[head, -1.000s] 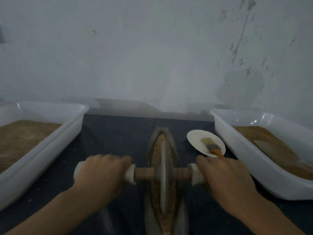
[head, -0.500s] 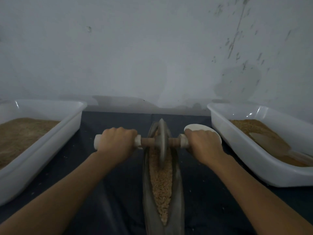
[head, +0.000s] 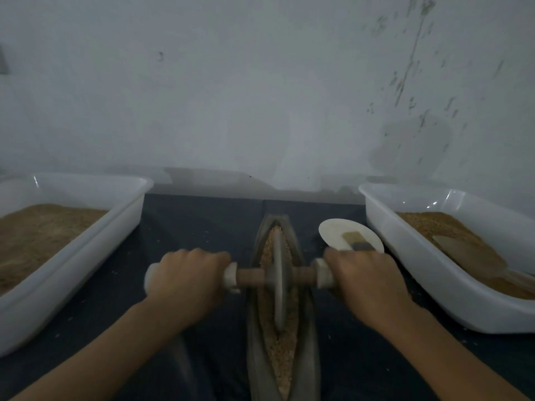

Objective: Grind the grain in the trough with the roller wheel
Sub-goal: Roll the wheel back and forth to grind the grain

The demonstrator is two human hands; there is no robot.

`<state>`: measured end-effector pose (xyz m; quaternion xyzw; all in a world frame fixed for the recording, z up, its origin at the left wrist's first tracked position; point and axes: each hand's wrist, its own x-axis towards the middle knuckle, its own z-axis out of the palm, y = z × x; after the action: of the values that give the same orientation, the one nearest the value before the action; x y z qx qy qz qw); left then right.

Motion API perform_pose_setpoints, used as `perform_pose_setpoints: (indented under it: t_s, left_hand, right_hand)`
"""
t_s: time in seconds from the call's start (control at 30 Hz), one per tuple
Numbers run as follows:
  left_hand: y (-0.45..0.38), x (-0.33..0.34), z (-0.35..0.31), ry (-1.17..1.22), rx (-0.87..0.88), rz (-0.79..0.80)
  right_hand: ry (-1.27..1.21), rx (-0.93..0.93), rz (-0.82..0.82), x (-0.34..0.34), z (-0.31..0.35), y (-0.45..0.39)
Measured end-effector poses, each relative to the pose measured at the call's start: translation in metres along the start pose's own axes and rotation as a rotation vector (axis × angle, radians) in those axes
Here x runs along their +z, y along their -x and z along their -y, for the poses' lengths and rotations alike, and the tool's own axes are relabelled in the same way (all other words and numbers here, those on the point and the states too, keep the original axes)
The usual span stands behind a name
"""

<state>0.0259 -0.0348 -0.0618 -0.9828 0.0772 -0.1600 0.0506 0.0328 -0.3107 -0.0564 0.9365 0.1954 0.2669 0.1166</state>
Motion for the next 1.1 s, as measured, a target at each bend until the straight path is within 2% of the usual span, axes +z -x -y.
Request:
perform_pose_setpoints:
  t_s: [0.13,0.2,0.37,0.5,0.6,0.73,0.9,1.03,1.1]
  left_hand:
    - [-0.038,0.008,-0.007,-0.043,-0.043,-0.092]
    - [-0.041,0.004,-0.009,-0.058,-0.023,-0.090]
    - [0.012,-0.015,0.000,-0.033,0.078,0.039]
    - [0.040,-0.026,0.004,-0.117,0.151,-0.086]
    - [0.023,-0.021,-0.001,-0.093,0.072,-0.015]
    - [-0.019,0.007,-0.002,-0.018,-0.007,-0.053]
    - [-0.053,0.019,0.000,0.036,-0.038,-0.085]
    - [-0.026,-0.002,-0.004,0.006,0.037,-0.046]
    - [0.004,-0.011,-0.003,-0.020,0.065,-0.027]
  right_hand:
    - [0.028,0.075,0.044,0.027,-0.010,-0.039]
    - [-0.002,0.098,0.049,0.027,-0.009,-0.037]
    - [-0.027,0.009,0.059,-0.011,0.001,0.021]
    - [-0.065,-0.050,0.037,-0.033,0.006,0.047]
    - [-0.026,-0.012,0.114,-0.027,0.007,0.035]
    - [0.044,0.034,0.010,0.006,0.001,-0.012]
    - [-0.003,0.101,0.044,0.024,-0.008,-0.050]
    - [-0.046,0.070,0.093,0.009,-0.004,-0.016]
    - [-0.059,0.005,0.054,-0.008,0.000,0.012]
